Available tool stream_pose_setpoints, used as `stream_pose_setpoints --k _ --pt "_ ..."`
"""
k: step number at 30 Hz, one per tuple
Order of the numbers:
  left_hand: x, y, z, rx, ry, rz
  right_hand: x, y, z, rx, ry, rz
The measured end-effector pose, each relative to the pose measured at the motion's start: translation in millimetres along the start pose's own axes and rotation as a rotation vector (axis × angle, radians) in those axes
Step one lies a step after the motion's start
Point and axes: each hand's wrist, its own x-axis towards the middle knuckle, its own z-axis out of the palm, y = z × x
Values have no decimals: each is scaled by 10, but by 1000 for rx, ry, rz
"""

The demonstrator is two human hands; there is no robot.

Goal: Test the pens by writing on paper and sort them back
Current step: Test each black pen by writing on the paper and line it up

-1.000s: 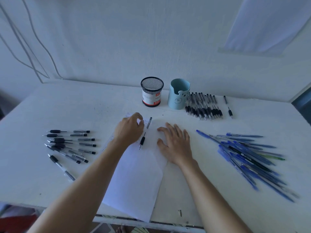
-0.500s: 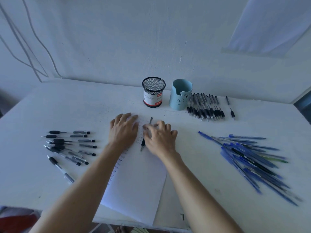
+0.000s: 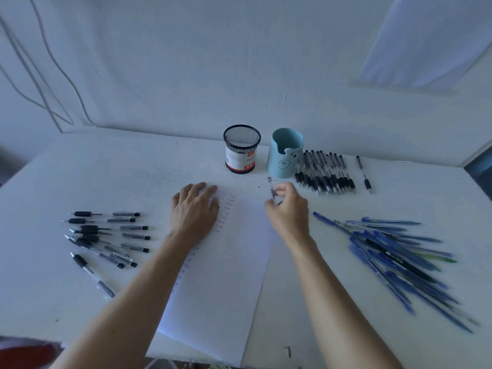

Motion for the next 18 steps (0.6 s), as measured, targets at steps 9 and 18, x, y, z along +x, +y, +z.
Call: stream_pose_setpoints --k 9,18 --pt "6 3 7 20 7 6 873 241 -494 -78 245 16" --pt "12 -3 4 15 12 20 1218 384 -411 -239 127 63"
